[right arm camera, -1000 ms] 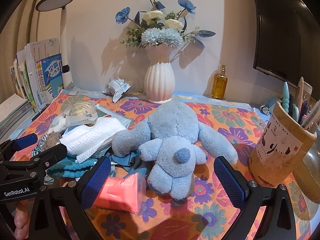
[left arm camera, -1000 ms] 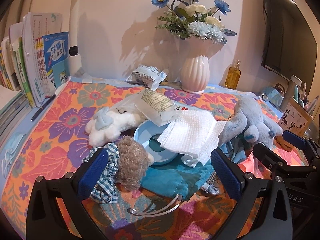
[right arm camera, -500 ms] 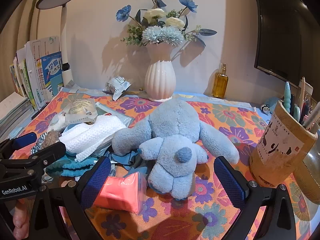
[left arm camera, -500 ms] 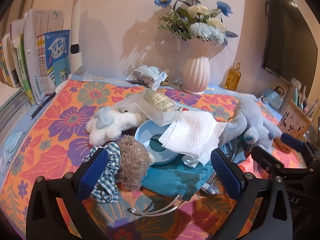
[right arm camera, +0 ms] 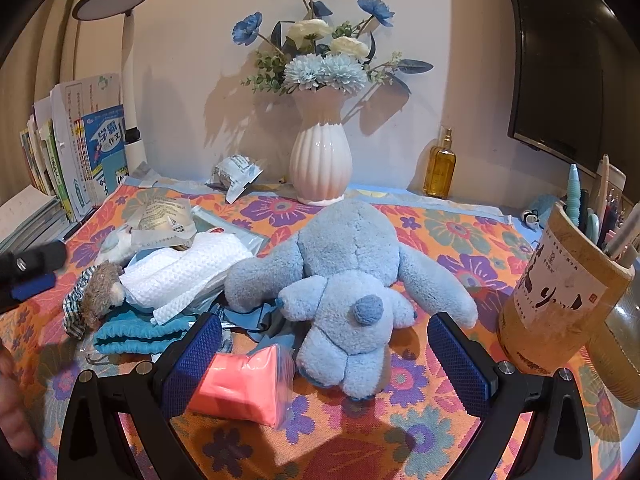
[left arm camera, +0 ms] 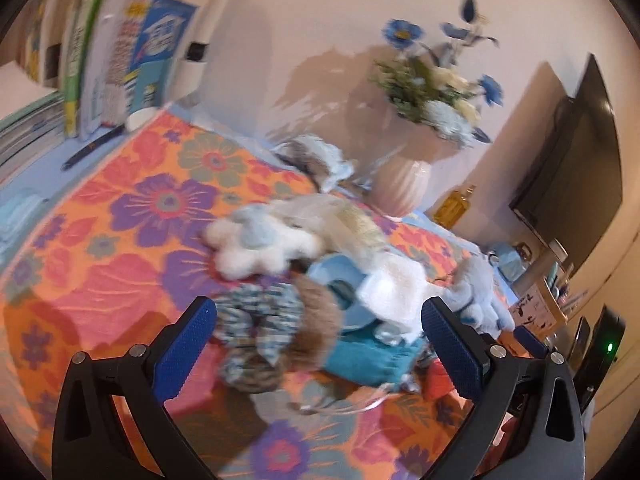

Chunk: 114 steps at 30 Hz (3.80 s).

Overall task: Organize soft objects
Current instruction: 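Grasp the salmon-pink pouch with the right tool while the left grasps the plaid scrunchie and fluffy ball, then carry both held items to the ribbed glass plate and open both tools, then bring both open tools back over the tablecloth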

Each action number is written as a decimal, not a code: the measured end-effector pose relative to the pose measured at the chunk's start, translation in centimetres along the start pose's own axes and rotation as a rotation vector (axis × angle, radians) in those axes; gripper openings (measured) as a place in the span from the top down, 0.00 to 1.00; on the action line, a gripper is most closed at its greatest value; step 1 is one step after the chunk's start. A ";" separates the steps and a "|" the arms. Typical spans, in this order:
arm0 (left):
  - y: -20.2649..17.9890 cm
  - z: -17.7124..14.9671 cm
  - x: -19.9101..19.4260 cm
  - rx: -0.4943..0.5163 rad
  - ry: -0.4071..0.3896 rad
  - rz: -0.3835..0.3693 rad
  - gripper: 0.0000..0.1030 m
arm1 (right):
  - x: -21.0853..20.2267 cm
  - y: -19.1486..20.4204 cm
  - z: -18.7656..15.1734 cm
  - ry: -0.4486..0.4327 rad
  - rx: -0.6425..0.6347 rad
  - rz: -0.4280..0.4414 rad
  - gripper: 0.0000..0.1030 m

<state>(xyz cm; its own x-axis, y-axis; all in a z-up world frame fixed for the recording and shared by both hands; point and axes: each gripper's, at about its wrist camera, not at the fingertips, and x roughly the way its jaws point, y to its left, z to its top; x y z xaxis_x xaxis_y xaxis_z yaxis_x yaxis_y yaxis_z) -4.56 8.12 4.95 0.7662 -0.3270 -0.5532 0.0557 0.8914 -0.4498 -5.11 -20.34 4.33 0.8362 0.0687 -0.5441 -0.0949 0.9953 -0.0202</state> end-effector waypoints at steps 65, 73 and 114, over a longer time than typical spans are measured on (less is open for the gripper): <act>-31.5 -8.7 2.5 0.639 0.199 -0.362 0.55 | -13.0 -20.2 -2.1 0.143 0.453 -0.100 0.45; -41.1 -11.0 5.6 0.712 0.254 -0.445 0.55 | -14.2 -30.2 -2.5 0.114 0.641 -0.255 0.45; -12.5 4.8 -6.2 0.342 0.002 0.184 0.19 | -10.6 -13.5 2.2 0.114 0.274 0.062 0.14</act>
<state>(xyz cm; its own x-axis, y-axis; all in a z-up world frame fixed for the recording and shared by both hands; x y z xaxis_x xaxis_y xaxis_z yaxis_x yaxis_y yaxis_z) -6.93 0.48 17.41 0.7820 -0.1518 -0.6045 0.1279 0.9883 -0.0829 -11.48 -34.36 12.24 0.7658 0.1375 -0.6283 0.0179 0.9720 0.2344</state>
